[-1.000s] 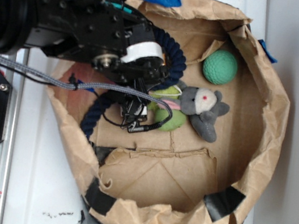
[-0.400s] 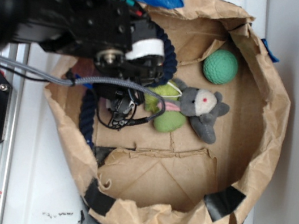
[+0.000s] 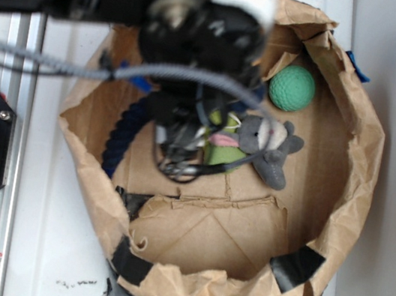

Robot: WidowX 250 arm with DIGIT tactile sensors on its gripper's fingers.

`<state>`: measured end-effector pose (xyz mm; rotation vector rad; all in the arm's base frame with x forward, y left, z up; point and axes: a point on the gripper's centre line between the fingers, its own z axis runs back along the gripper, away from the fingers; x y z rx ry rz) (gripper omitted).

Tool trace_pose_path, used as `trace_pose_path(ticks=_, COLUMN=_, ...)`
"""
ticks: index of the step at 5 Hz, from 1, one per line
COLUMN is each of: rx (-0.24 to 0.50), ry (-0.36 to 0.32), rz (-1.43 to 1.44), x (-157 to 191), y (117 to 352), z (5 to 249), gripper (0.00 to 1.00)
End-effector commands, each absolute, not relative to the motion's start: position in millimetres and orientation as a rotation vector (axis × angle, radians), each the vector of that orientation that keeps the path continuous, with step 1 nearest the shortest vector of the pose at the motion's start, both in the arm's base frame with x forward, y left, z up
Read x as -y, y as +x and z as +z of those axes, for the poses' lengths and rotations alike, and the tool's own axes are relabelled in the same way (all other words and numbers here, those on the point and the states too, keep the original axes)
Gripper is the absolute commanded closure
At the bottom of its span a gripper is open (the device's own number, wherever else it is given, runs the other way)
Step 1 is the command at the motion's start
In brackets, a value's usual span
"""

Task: Grab the blue rope.

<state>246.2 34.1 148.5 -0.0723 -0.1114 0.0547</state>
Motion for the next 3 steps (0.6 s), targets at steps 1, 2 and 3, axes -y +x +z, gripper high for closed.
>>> trace_pose_path(ticks=1, rx=0.168, ry=-0.08, rz=0.048, x=-19.9, y=254.9, z=187.5, gripper=1.0)
trace_pose_path(ticks=2, rx=0.182, ry=-0.062, rz=0.082, x=-23.5, y=254.9, z=180.5, gripper=1.0)
trace_pose_path(ticks=3, rx=0.185, ry=-0.018, rz=0.083, x=-25.3, y=252.6, z=179.0, gripper=1.0)
